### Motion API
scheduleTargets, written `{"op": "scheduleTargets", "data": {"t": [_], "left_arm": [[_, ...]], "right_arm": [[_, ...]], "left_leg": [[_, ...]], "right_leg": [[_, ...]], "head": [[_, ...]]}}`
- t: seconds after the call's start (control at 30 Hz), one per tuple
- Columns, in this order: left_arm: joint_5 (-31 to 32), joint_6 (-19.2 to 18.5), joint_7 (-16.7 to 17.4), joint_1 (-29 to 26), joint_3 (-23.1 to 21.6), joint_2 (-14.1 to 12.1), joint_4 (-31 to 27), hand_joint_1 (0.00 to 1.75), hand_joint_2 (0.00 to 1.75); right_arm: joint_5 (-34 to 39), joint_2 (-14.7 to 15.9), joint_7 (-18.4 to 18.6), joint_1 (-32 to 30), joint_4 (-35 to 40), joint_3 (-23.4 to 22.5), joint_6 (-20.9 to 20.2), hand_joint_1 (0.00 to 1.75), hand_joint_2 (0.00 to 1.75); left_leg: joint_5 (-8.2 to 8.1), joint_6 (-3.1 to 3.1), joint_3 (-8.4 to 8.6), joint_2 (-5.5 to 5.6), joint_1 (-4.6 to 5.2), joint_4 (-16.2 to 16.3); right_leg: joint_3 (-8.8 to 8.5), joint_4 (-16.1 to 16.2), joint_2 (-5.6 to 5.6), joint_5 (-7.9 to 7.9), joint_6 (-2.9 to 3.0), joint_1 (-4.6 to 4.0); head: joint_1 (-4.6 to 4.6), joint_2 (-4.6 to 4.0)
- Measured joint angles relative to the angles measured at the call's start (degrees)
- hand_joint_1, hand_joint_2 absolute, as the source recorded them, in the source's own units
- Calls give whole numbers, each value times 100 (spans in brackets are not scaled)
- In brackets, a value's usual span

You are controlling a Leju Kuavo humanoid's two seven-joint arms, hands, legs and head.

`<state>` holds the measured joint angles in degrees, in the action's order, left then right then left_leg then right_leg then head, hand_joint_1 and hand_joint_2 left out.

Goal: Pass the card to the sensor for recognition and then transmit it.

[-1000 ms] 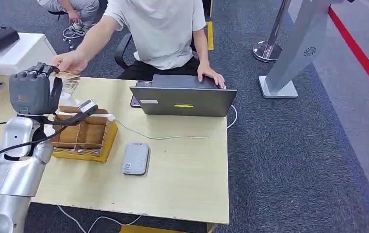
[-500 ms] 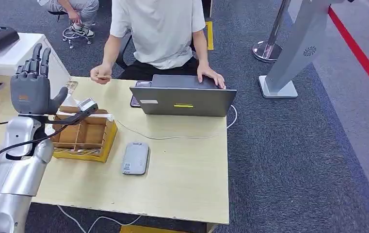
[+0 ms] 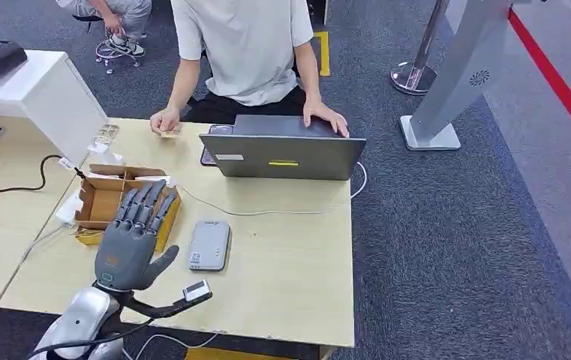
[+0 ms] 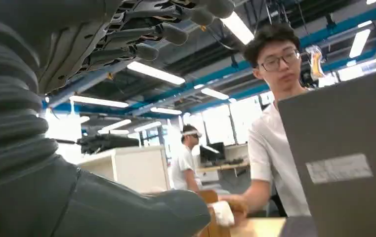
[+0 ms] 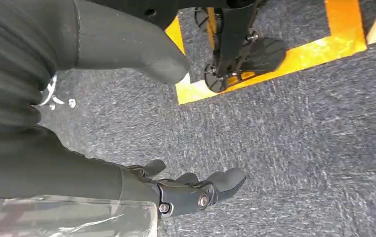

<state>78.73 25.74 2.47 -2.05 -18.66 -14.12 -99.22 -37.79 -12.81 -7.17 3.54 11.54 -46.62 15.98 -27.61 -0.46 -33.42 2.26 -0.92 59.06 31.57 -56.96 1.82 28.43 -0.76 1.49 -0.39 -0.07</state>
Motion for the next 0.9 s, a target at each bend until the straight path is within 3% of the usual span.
{"op": "scheduleTargets", "data": {"t": [0.1, 0.2, 0.33, 0.67, 0.77, 0.9], "left_arm": [[-103, -264, 83, -206, 0, -66, -200, 0, 175], [-175, -791, 336, -254, 28, -103, -202, 0, 175], [-230, -1210, 604, -136, 302, -158, 122, 0, 175], [-229, -1258, 632, 66, 743, -186, 736, 0, 175], [-151, -1319, 850, 120, 830, -184, 888, 0, 175], [-219, -1046, 800, 231, 1243, -206, 1377, 0, 175]], "right_arm": [[0, 2, -35, -4, 2, -75, -37, 0, 175], [-30, 2, -46, -8, 0, -129, -57, 0, 175], [-129, 2, -35, -6, 0, -151, -77, 0, 175], [-186, 2, -16, -2, 0, -153, -85, 0, 175], [-264, 2, 2, 0, 0, -153, -105, 0, 175], [-387, 2, 43, -1, 0, -153, -122, 0, 175]], "left_leg": [[5, -5, 1, 1, -4, -2], [10, -8, 1, 3, -5, -2], [16, -10, 2, 3, -7, -2], [15, -10, -1, 3, -8, -2], [15, -10, -2, 4, -8, -2], [16, -11, 0, 4, -11, -2]], "right_leg": [[-3, -2, -3, -1, 1, -2], [-3, -4, -7, -4, 3, -3], [-3, -6, -7, -10, 6, -4], [-3, -5, -6, -12, 7, -5], [-3, -5, -7, -11, 7, -5], [-2, -7, -7, -12, 8, -8]], "head": [[0, 0], [2, 0], [0, 0], [2, 0], [0, 0], [-4, 0]]}}
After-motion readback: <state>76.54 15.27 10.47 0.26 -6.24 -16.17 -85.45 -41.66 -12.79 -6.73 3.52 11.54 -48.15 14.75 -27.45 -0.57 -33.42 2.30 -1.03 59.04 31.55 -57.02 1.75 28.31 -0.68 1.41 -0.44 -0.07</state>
